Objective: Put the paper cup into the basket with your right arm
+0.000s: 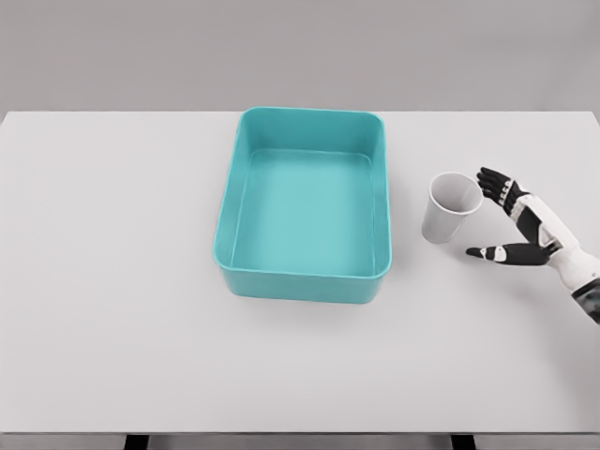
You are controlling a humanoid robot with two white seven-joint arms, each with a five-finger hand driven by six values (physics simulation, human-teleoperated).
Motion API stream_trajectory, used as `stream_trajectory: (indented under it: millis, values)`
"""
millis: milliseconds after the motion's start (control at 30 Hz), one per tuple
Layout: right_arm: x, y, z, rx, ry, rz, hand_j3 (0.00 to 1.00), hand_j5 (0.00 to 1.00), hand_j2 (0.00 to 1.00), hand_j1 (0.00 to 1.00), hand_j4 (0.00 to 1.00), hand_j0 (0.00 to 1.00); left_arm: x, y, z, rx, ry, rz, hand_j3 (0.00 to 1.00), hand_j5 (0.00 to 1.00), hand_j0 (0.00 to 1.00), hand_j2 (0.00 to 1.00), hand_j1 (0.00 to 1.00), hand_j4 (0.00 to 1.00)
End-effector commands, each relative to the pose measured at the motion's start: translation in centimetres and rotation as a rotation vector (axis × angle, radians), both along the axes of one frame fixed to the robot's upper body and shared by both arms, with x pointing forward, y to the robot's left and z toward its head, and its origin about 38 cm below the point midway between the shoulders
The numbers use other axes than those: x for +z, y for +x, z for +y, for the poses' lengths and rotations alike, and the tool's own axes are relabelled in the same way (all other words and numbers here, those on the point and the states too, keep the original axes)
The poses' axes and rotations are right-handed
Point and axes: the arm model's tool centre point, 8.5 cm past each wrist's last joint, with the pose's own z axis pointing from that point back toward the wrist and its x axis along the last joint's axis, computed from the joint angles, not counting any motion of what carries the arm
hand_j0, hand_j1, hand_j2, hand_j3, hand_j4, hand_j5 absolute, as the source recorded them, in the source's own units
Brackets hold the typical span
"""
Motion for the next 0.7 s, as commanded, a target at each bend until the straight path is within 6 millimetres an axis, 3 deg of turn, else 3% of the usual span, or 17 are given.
stream_trajectory:
  millis: [0,667]
  values:
    - [-0.4,-0.1,0.2,-0.001,0.011,0.010,1.00,1.00,1.00,1.00,1.00,1.00,0.0,0.0,0.0,0.000,0.000,0.000,1.00,1.00,1.00,1.00,1.00,1.00]
    - [1.1,1.3,2.6,0.046,0.054,-0.036,1.00,1.00,1.00,1.00,1.00,1.00,0.0,0.0,0.0,0.000,0.000,0.000,1.00,1.00,1.00,1.00,1.00,1.00]
